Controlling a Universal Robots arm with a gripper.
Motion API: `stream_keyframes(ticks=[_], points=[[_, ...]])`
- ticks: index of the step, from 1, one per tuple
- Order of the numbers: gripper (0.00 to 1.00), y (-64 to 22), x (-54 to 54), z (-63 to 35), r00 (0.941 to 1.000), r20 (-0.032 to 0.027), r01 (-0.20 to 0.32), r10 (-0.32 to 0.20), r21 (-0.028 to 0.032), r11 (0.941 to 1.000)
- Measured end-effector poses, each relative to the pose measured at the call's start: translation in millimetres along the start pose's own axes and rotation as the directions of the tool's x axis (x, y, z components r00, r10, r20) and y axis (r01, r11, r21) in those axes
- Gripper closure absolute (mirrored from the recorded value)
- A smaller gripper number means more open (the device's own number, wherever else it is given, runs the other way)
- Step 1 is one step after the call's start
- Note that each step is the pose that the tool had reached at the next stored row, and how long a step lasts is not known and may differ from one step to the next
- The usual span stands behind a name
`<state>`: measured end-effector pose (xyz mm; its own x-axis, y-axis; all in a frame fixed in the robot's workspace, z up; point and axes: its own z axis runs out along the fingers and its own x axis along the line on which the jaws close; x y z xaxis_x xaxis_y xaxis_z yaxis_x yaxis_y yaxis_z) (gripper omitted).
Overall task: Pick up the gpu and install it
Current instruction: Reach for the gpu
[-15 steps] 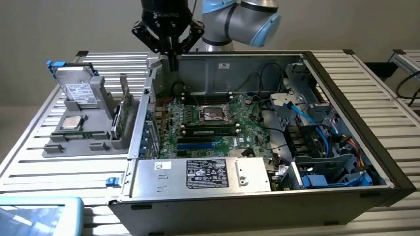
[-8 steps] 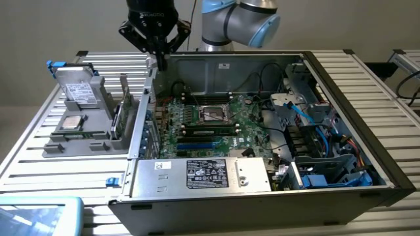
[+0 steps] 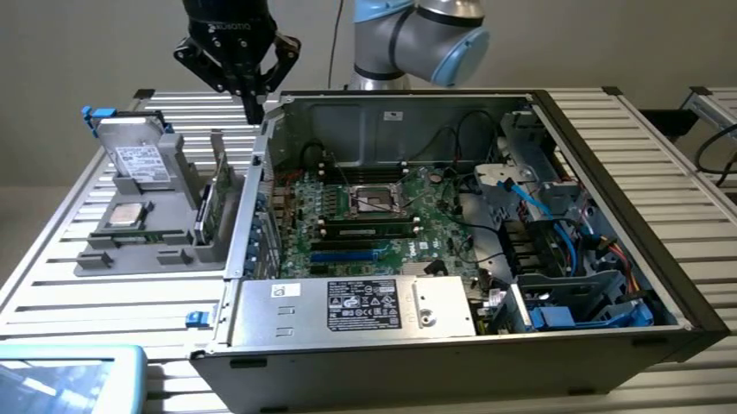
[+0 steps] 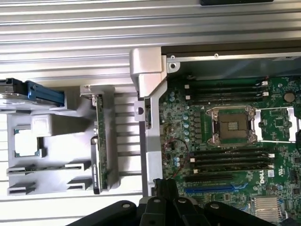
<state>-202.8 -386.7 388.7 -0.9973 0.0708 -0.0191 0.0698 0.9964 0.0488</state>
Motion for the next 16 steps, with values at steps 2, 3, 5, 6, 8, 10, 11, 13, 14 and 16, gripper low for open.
stream_keyframes(ticks=[2, 3, 5, 6, 8, 10, 11, 13, 14, 16], points=[[0.88, 0.4, 9.1, 1.0, 1.0, 0.0, 0.0, 0.0, 0.0, 1.0], [0.88, 0.4, 13.6, 1.5, 1.0, -0.0001, 0.0, 0.0, 0.0001, 1.0], [0.88, 0.2, 22.8, 2.7, 1.0, -0.0001, 0.0, 0.0, 0.0001, 1.0], [0.88, -0.1, 27.4, 3.2, 1.0, -0.0001, 0.0, 0.0, 0.0, 1.0], [0.88, -0.8, 36.3, 4.4, 1.0, -0.0001, 0.002, -0.002, 0.0001, 1.0], [0.88, -1.4, 43.7, 7.5, 1.0, -0.0001, 0.003, -0.003, -0.0001, 1.0], [0.88, -1.7, 47.0, 9.3, 1.0, -0.0001, 0.004, -0.004, -0.0002, 1.0], [0.88, -2.4, 53.3, 12.8, 1.0, -0.0004, 0.006, -0.006, 0.0, 1.0], [0.88, -2.7, 57.0, 14.4, 1.0, -0.0006, 0.007, -0.007, 0.0001, 1.0], [0.88, -3.3, 63.3, 18.0, 1.0, -0.0004, 0.008, -0.008, -0.0001, 1.0]])
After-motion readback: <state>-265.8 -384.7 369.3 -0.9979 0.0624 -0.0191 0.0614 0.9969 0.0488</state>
